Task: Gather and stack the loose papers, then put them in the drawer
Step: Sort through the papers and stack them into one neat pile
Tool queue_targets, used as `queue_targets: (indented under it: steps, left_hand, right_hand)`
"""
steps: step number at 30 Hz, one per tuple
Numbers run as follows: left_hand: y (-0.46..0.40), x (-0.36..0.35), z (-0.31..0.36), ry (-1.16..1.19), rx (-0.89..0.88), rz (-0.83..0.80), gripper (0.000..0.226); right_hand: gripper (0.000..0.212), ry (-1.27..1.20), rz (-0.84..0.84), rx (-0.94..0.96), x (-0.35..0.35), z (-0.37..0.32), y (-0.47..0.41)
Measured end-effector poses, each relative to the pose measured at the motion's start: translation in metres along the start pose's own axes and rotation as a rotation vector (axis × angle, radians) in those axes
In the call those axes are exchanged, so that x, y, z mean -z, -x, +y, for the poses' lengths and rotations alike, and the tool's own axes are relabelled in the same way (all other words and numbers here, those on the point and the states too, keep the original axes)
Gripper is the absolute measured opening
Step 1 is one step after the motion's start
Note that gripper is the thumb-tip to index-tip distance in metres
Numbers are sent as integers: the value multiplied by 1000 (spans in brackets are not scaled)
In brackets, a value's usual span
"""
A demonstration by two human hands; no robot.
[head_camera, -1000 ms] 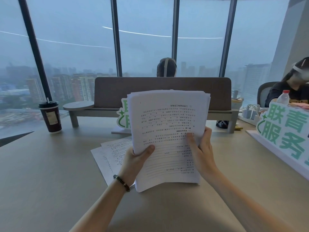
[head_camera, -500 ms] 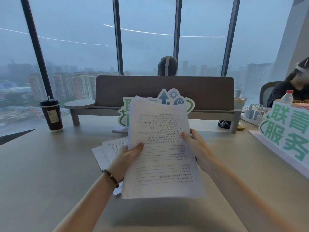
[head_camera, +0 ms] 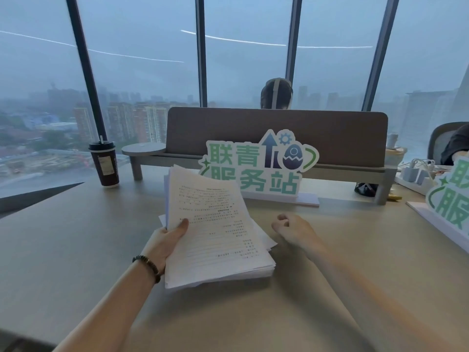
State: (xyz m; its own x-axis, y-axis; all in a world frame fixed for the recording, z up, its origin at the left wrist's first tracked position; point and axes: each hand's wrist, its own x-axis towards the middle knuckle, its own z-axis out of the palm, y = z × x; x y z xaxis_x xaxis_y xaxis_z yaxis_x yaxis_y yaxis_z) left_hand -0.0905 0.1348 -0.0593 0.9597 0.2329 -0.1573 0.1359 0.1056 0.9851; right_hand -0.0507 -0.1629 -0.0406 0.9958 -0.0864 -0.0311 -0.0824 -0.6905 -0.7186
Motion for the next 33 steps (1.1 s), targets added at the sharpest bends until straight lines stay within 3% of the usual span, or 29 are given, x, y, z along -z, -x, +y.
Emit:
queue_targets:
  steps: [6, 11, 15, 19, 22, 26, 29, 33]
  left_hand:
    - [1, 20, -5, 2, -21, 113, 27]
    - [-3, 28, -13, -29, 65, 102, 33]
    - [-4, 23, -12, -73, 103, 58, 38]
    - [-4, 8, -10, -104, 127, 0, 36]
    - [-3, -3, -10, -125, 134, -48, 31]
    - [-5, -16, -11, -150, 140, -88, 34]
    - [-4, -21, -10, -136, 149, -106, 33]
    - [-7, -24, -7, -133, 140, -115, 31]
  right_hand:
    - [55, 56, -47, 55, -22, -16, -12]
    - [56, 91, -83, 26, -32, -27, -23]
    - [27, 80, -114, 4, -32, -23, -31]
    - [29, 36, -173, -59, -27, -16, -34]
    - [47, -12, -229, -112, -27, -11, -30]
    - [52, 71, -207, -70, -23, -3, -28]
    - [44, 83, -171, -73, -11, 6, -23]
    - [33, -95, -69, -50, 31, 18, -17]
